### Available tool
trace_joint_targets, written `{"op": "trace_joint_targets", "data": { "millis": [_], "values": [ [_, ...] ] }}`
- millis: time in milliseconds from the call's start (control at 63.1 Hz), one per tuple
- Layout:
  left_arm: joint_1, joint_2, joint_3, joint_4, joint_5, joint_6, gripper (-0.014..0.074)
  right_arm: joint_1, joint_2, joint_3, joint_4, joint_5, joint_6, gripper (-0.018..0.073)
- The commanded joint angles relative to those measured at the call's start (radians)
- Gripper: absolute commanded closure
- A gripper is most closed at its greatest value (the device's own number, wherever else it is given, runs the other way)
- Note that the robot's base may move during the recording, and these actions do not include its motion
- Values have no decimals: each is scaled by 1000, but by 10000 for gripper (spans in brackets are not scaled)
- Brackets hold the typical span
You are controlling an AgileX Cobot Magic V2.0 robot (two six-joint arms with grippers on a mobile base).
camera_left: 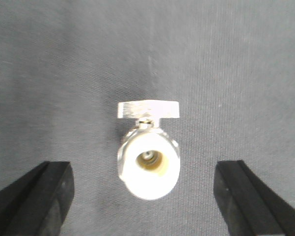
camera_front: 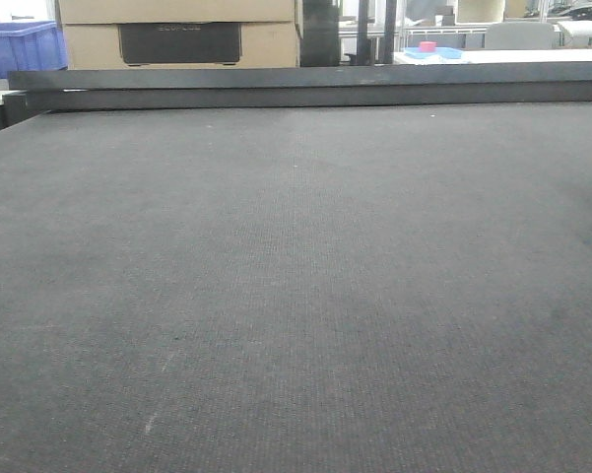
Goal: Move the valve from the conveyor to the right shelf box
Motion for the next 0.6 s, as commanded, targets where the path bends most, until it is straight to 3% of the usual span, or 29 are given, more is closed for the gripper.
{"op": "trace_joint_targets", "data": {
  "millis": [0,586],
  "values": [
    [-15,37,-9,-2,1,-3,109,1,-3,4,16,-22,-6,722],
    [-18,185,-9,-1,-34,-3,141,1,-3,4,16,-22,-6,722]
  ]
}}
